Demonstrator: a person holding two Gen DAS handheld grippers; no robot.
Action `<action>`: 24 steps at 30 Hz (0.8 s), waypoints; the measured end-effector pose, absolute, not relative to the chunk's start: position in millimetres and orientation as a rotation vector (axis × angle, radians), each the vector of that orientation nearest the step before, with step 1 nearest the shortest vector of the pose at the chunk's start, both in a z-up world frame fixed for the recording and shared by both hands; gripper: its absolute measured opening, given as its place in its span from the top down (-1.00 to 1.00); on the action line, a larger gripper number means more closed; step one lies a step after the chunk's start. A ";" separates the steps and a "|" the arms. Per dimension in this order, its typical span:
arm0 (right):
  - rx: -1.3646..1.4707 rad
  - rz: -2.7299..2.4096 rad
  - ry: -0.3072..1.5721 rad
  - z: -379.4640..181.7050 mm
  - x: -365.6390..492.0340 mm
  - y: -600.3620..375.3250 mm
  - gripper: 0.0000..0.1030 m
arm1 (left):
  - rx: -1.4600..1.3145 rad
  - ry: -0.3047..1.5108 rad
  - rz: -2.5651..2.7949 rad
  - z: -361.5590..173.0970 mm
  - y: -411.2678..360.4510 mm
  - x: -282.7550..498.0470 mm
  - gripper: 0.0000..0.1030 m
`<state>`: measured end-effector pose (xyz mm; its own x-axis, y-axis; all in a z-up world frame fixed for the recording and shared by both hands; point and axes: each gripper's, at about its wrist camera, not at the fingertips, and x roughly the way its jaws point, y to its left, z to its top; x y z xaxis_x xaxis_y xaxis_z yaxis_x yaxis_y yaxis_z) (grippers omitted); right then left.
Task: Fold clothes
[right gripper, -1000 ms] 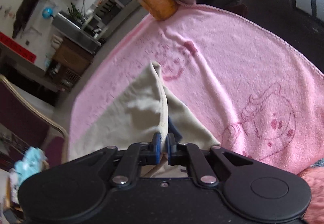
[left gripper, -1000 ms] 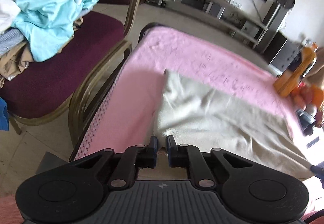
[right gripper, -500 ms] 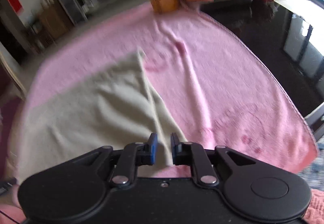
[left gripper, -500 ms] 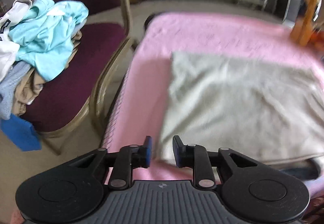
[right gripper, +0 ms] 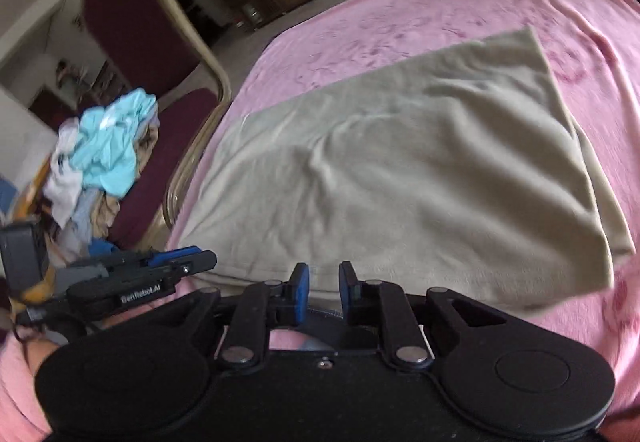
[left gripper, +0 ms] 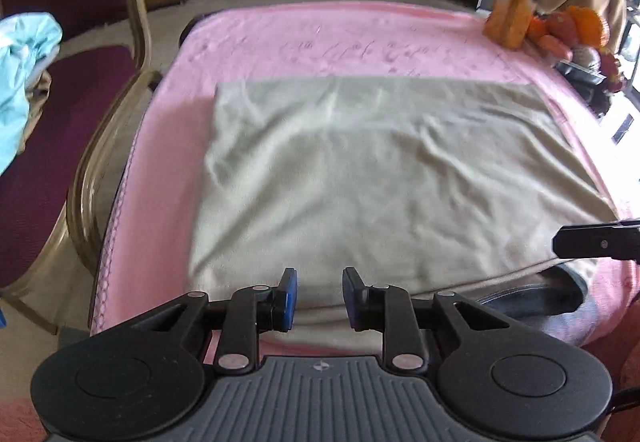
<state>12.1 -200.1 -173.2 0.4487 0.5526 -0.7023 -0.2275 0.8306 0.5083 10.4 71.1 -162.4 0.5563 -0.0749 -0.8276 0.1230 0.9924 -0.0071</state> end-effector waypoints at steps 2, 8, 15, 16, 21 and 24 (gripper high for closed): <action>0.230 0.483 0.978 -172.6 7.6 -188.4 0.46 | 0.049 0.997 -0.098 -166.9 74.2 11.9 0.52; -0.152 0.465 0.918 -182.2 -12.5 -156.1 0.43 | 0.005 0.985 -0.091 -163.7 81.5 10.3 0.52; -0.345 0.460 0.852 -186.9 -24.5 -135.6 0.44 | -0.024 0.978 -0.090 -163.2 83.9 12.0 0.52; -0.356 0.455 0.844 -187.6 -23.8 -133.6 0.44 | -0.029 0.978 -0.089 -163.2 84.7 12.3 0.52; -0.399 0.449 0.788 -190.5 -21.8 -124.3 0.49 | -0.054 0.972 -0.068 -162.4 89.8 13.9 0.52; -0.417 0.472 0.754 -192.2 -24.1 -120.4 0.62 | -0.072 0.969 -0.061 -162.2 92.8 14.9 0.52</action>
<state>-24.1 -120.4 -192.2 0.6350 0.2542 -0.7295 -0.5445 0.8171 -0.1892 14.9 92.8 -162.2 0.5645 -0.0840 -0.8212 0.0192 0.9959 -0.0886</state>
